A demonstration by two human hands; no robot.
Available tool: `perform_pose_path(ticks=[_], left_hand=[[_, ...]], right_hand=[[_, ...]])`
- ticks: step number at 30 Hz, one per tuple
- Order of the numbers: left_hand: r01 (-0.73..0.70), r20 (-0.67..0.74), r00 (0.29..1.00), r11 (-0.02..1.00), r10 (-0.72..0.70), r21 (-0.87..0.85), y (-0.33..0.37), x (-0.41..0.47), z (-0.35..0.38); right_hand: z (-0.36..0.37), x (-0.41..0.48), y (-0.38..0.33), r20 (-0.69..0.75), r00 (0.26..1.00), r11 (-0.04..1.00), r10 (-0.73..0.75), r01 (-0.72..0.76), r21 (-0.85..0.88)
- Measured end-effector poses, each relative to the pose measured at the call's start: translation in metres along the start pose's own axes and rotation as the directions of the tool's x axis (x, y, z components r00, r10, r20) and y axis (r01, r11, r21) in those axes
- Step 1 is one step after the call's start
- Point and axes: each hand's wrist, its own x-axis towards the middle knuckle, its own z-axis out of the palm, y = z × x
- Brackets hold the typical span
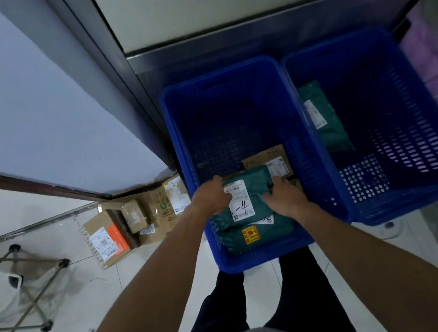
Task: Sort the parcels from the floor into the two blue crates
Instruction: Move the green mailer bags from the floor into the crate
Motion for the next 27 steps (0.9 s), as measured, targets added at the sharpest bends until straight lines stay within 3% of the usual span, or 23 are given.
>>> perform_pose_path(ticks=[9, 18, 27], left_hand=[[0.037, -0.080, 0.996, 0.997, -0.042, -0.067, 0.007, -0.058, -0.020], [0.188, -0.135, 0.960, 0.924, -0.244, -0.333, 0.003, -0.139, 0.004], [0.207, -0.210, 0.925, 0.886, -0.315, -0.416, 0.013, -0.201, 0.022]], right_hand=[[-0.013, -0.053, -0.012, -0.015, 0.992, 0.991, -0.126, 0.125, -0.054], [-0.001, -0.085, -0.006, 0.000, 0.959, 0.950, -0.283, 0.281, -0.140], [0.011, -0.125, -0.017, 0.059, 0.908, 0.895, -0.414, 0.418, -0.154]])
